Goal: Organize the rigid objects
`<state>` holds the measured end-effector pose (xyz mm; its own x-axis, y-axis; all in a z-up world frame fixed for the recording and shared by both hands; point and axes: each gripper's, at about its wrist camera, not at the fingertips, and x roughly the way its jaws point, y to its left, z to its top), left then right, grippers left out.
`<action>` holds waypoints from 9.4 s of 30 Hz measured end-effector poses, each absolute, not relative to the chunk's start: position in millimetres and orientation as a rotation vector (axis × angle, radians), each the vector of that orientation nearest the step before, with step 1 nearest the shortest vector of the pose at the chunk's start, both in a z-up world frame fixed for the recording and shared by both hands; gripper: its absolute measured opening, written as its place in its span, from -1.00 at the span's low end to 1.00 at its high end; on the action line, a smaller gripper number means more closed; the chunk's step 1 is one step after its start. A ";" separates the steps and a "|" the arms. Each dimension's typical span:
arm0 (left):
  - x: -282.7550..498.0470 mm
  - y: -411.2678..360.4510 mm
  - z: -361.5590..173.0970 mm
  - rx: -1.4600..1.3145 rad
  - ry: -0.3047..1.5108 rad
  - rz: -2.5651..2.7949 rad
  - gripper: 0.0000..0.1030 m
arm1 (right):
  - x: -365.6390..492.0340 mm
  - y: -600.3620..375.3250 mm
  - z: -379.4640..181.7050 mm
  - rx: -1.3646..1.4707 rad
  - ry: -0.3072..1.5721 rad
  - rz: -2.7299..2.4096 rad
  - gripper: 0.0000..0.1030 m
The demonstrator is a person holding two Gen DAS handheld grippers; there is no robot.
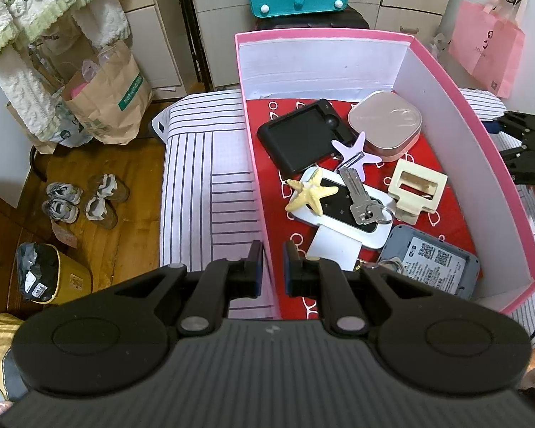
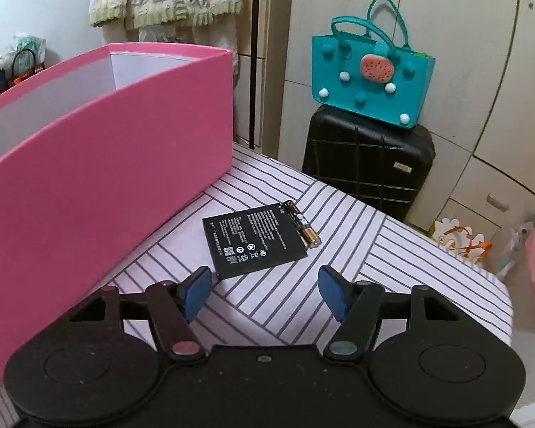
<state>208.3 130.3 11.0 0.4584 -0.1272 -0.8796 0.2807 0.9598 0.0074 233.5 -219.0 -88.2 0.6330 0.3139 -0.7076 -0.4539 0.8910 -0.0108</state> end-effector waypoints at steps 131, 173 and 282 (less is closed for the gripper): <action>200.1 133.4 8.4 0.165 1.025 -0.261 -0.80 | 274.0 -222.5 -93.4 -0.094 0.759 0.427 -0.50; 202.9 142.9 6.3 0.144 1.007 -0.328 -0.80 | 274.6 -20.8 -0.8 -0.173 0.989 0.768 -0.76; 26.5 25.7 39.3 0.038 0.950 -0.197 1.00 | -40.8 -196.7 45.3 0.069 0.829 -0.113 1.00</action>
